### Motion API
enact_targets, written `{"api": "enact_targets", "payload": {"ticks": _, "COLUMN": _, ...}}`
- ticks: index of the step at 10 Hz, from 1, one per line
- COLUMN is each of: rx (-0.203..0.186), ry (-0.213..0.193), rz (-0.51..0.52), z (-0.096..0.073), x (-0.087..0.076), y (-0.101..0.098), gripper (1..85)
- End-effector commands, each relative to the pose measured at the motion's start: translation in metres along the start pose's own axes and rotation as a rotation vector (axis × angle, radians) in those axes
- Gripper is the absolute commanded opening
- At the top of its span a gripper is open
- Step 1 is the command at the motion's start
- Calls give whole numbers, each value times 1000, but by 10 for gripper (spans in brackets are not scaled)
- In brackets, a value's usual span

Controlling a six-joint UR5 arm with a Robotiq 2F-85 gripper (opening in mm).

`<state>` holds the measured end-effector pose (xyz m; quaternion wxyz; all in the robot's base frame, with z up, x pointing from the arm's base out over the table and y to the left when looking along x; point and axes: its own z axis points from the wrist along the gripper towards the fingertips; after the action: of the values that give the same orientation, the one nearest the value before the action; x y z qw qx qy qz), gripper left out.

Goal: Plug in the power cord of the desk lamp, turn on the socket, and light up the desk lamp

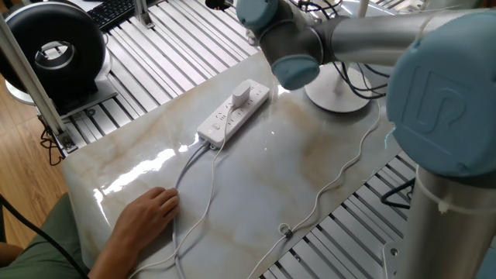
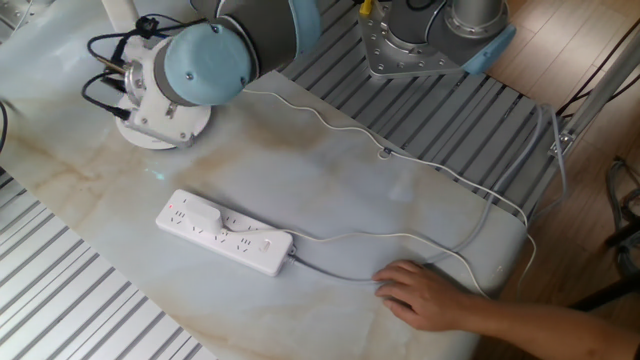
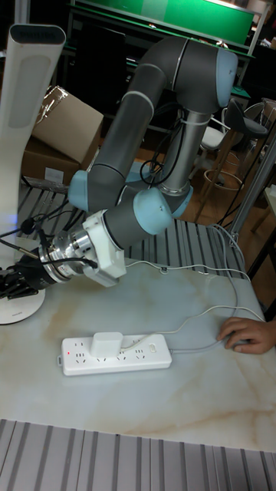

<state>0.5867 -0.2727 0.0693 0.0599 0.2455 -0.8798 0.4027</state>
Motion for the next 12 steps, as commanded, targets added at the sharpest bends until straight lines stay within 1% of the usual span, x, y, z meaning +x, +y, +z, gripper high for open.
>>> {"api": "enact_targets", "payload": {"ticks": 1, "rx": -13, "ry": -19, "rz": 23, "z": 17, "x": 0, "y": 13, "gripper": 10}}
{"api": "enact_targets", "payload": {"ticks": 3, "rx": -15, "ry": -22, "rz": 25, "z": 21, "x": 0, "y": 16, "gripper": 10}}
{"api": "enact_targets", "payload": {"ticks": 6, "rx": -35, "ry": -22, "rz": 27, "z": 25, "x": 1, "y": 22, "gripper": 10}}
{"api": "enact_targets", "payload": {"ticks": 8, "rx": -66, "ry": -23, "rz": 29, "z": 26, "x": 2, "y": 30, "gripper": 10}}
{"api": "enact_targets", "payload": {"ticks": 12, "rx": -78, "ry": -26, "rz": 30, "z": 27, "x": 1, "y": 35, "gripper": 10}}
